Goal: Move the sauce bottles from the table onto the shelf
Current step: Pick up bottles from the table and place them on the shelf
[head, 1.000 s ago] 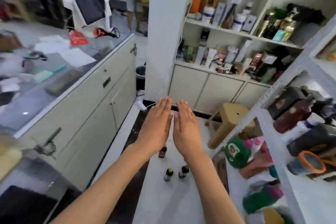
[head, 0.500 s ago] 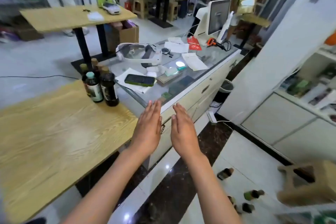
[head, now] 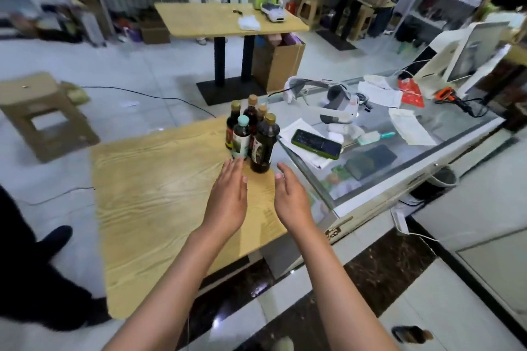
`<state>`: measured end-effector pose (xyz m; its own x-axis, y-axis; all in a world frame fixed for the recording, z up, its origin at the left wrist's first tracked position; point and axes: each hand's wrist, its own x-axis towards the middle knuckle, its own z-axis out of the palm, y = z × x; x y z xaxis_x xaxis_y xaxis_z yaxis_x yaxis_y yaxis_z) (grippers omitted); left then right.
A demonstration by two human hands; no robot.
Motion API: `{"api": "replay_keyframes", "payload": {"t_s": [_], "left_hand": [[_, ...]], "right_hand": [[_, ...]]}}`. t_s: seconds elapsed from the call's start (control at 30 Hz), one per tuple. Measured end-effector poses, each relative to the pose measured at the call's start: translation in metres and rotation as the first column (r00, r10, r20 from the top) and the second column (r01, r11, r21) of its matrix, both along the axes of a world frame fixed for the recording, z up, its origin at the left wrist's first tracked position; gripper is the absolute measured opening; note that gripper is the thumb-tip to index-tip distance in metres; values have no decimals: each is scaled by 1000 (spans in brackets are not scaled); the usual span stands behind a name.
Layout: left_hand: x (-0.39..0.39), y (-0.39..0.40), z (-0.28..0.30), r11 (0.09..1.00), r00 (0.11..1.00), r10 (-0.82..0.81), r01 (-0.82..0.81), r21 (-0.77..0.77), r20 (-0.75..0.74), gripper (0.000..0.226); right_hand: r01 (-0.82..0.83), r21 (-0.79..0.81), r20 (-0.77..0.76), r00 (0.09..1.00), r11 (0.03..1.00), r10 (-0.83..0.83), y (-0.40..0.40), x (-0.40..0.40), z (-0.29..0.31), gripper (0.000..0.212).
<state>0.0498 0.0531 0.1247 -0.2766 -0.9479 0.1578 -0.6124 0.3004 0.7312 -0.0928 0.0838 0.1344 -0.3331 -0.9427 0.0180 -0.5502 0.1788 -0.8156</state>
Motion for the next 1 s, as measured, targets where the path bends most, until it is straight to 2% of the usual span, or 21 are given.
{"api": "replay_keyframes", "payload": {"t_s": [0.17, 0.3, 0.37, 0.5, 0.63, 0.73, 0.83, 1.0], "left_hand": [[-4, -44, -18, 994, 997, 70, -67, 91, -31, 49], [-26, -103, -28, 975, 985, 162, -149, 163, -66, 43], [-42, -139, -28, 956, 973, 221, -204, 210, -61, 40], [-69, -203, -31, 924, 957, 290, -272, 268, -29, 38], [-88, -255, -48, 896, 939, 344, -337, 288, 28, 42], [-95, -283, -61, 902, 942, 327, -336, 272, 78, 53], [-100, -295, -74, 912, 965, 230, -258, 320, 122, 66], [-96, -301, -85, 957, 961, 154, -203, 208, 229, 61]], "right_hand": [[59, 50, 155, 986, 997, -66, -59, -10, -23, 41], [174, 91, 369, 909, 981, -195, -118, -35, -44, 39], [227, 98, 411, 877, 969, -247, -145, -48, -52, 42], [247, 39, 317, 916, 968, -247, -190, -63, -64, 57], [140, 30, 222, 964, 990, -143, -230, -73, -76, 80], [87, 25, 101, 991, 996, -90, -246, -75, -89, 74], [111, 1, 110, 988, 994, -110, -252, -76, -97, 63], [181, 81, 48, 981, 980, -185, -267, -73, -95, 75]]}}
